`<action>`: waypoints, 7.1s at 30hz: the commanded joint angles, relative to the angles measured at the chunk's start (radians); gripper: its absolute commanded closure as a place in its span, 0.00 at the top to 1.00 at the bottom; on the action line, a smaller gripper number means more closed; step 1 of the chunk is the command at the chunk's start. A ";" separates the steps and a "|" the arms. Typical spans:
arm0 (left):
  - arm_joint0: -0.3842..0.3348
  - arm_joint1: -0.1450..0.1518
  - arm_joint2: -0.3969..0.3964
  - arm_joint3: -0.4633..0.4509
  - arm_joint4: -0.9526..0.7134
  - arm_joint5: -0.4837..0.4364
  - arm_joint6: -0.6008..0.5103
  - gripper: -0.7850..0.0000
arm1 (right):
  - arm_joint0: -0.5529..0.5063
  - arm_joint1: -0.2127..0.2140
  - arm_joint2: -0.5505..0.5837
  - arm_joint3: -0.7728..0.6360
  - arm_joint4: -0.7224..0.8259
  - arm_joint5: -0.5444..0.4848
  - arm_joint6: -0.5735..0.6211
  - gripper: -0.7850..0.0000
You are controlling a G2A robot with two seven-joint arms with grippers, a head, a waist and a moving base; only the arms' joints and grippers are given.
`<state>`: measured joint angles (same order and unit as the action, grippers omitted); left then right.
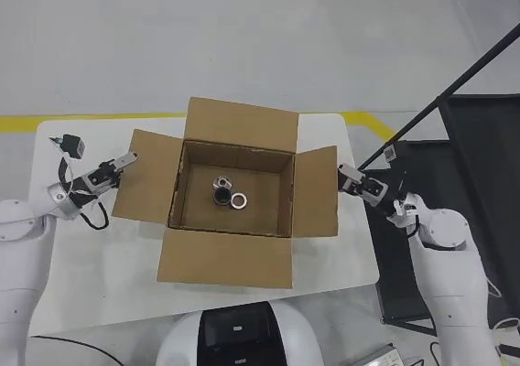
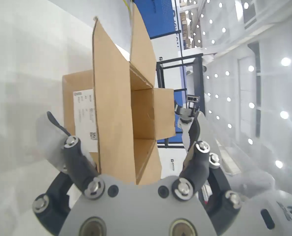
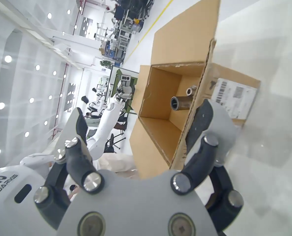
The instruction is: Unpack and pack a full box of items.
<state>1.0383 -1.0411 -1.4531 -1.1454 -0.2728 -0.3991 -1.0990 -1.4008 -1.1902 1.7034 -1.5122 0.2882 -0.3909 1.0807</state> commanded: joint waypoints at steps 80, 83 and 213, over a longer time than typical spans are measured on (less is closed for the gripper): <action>0.207 0.076 -0.034 -0.458 -0.197 -0.094 -0.228 1.00 | -0.036 0.095 -0.389 -0.086 0.290 0.118 0.455 1.00; 0.229 0.082 -0.049 -0.480 -0.202 -0.096 -0.226 1.00 | 0.003 0.095 -0.398 -0.056 0.358 0.104 0.452 1.00; 0.281 0.227 0.012 -0.462 -0.248 -0.303 -0.019 1.00 | -0.049 0.207 -0.395 -0.082 -0.049 0.064 0.219 1.00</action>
<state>1.3158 -0.8154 -1.4382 -1.6054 -0.5214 -0.7000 -1.1202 -1.4532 -0.9818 1.3162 -1.5917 0.1829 -0.3154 1.2719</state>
